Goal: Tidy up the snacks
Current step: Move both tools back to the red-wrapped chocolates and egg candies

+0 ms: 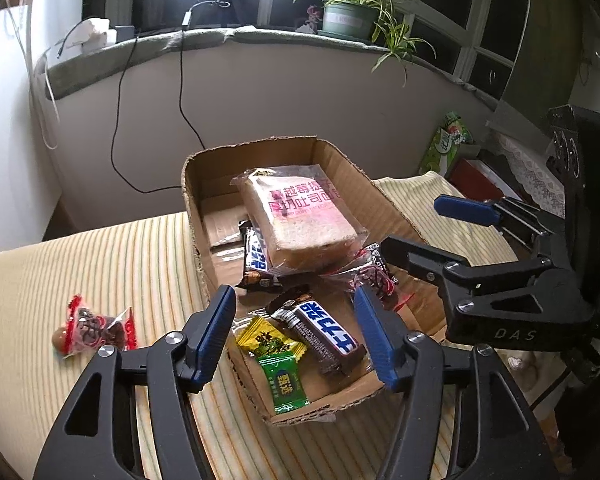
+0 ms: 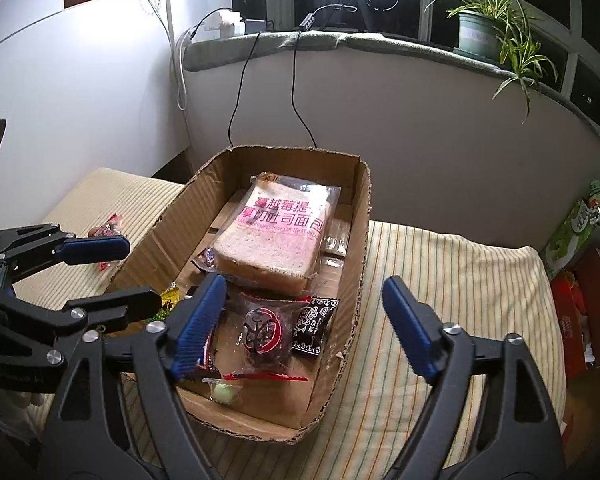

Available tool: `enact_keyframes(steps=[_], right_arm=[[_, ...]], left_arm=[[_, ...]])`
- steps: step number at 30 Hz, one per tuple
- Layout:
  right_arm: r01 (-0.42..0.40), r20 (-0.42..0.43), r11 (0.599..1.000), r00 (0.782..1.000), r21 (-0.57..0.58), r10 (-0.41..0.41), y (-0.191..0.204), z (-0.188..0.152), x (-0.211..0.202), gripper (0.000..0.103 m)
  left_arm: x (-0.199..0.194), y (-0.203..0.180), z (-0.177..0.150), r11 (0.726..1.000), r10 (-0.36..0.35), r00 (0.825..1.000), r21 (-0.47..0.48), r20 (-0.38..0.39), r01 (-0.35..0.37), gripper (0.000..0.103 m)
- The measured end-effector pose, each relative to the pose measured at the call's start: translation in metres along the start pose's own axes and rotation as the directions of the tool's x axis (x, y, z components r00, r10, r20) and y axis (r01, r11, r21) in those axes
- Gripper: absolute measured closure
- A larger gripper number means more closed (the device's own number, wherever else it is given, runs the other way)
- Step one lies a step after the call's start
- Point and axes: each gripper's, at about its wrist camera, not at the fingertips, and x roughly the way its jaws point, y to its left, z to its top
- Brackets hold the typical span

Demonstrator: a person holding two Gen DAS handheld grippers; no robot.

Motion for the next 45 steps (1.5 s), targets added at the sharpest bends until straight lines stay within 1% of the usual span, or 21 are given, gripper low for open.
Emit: enact_keyframes(steps=[7,16,22,25,32,35,38,39,42,45], right_arm=[[-0.008,0.015,1.0,1.0,0.002,0.008,0.007,0.006,-0.008,0.016],[-0.04,0.037,0.999,0.998,-0.026,0.041,0.032,0.015,-0.017,0.016],[-0.082,0.054,0.995,0.995,-0.05,0.085,0.061,0.018,-0.025,0.016],[-0.117,0.058,0.991,0.991,-0.065,0.121,0.08,0.016,-0.028,0.016],[-0.207,0.057,0.974,0.976,-0.092,0.212,0.123,0.007,-0.03,0.016],[-0.248,0.035,0.962,0.967,-0.116,0.254,0.145,0.002,-0.027,0.016],[-0.268,-0.002,0.95,0.962,-0.159,0.271,0.167,0.001,-0.02,0.016],[-0.272,-0.014,0.947,0.962,-0.173,0.273,0.172,0.001,-0.017,0.018],[-0.284,-0.066,0.931,0.959,-0.229,0.276,0.188,0.008,-0.007,0.027],[-0.287,-0.124,0.908,0.957,-0.305,0.261,0.201,0.022,0.006,0.03]], left_arm=[[-0.011,0.003,-0.003,1.0,0.011,1.0,0.002,0.023,-0.011,0.041],[-0.031,0.022,-0.011,0.999,0.036,0.998,-0.012,0.051,-0.036,0.041],[-0.046,0.059,-0.023,0.996,0.07,0.996,-0.054,0.058,-0.067,0.041],[-0.054,0.083,-0.031,0.992,0.086,0.995,-0.095,0.057,-0.08,0.041],[-0.067,0.135,-0.056,0.98,0.14,0.99,-0.147,0.031,-0.134,0.041],[-0.071,0.153,-0.066,0.975,0.151,0.988,-0.169,0.017,-0.146,0.041],[-0.072,0.166,-0.073,0.974,0.148,0.989,-0.175,0.011,-0.144,0.042],[-0.071,0.17,-0.074,0.975,0.143,0.99,-0.172,0.01,-0.139,0.043],[-0.066,0.173,-0.075,0.98,0.123,0.992,-0.156,0.001,-0.122,0.051],[-0.058,0.176,-0.074,0.985,0.104,0.994,-0.134,-0.014,-0.105,0.055]])
